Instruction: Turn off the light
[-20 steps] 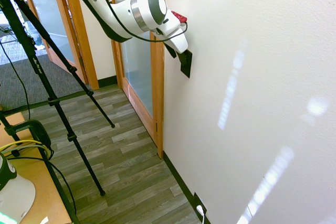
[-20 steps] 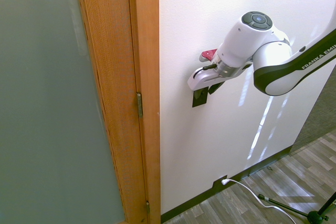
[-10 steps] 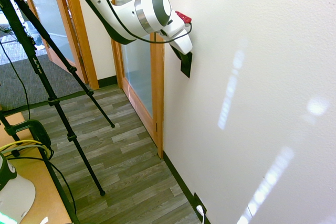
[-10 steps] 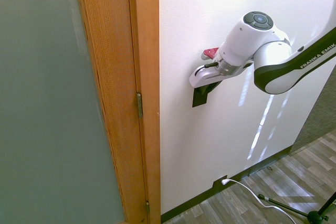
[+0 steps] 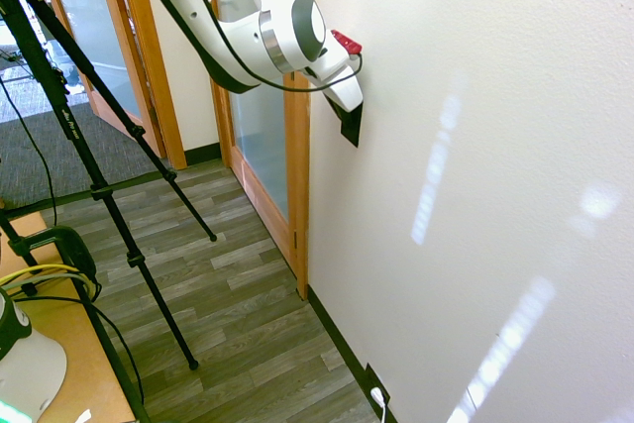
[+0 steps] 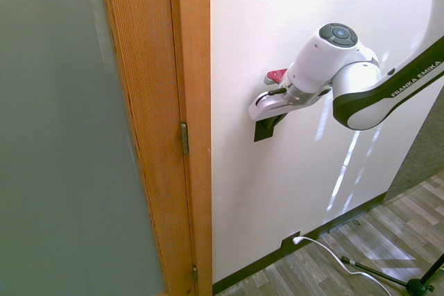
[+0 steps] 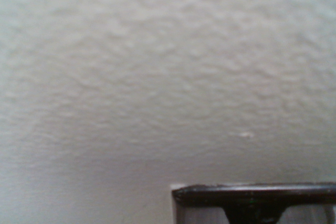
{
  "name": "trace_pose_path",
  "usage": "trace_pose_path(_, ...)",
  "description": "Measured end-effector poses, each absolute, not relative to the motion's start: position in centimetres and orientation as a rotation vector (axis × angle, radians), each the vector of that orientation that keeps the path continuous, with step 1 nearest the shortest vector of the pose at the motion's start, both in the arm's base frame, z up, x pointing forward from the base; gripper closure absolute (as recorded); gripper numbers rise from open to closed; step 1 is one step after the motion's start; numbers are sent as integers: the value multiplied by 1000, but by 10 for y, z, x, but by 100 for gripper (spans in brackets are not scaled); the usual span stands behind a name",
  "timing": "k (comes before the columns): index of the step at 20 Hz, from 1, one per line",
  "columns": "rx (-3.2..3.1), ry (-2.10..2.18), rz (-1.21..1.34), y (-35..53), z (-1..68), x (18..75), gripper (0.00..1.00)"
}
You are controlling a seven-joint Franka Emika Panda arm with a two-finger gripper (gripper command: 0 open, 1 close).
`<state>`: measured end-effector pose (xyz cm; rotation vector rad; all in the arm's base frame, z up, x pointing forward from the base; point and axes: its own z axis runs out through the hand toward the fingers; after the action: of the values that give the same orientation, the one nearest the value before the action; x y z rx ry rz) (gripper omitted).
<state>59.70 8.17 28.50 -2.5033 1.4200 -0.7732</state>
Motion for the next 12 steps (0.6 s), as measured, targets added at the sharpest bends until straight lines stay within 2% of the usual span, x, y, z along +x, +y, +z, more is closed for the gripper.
trace_pose_path(8, -2537, 1419, -754, 83, 262, 598, 100)
trace_pose_path(9, -2534, 1417, -753, 83, 260, 599, 0)
trace_pose_path(12, -2523, 1409, -742, 80, 260, 599, 0)
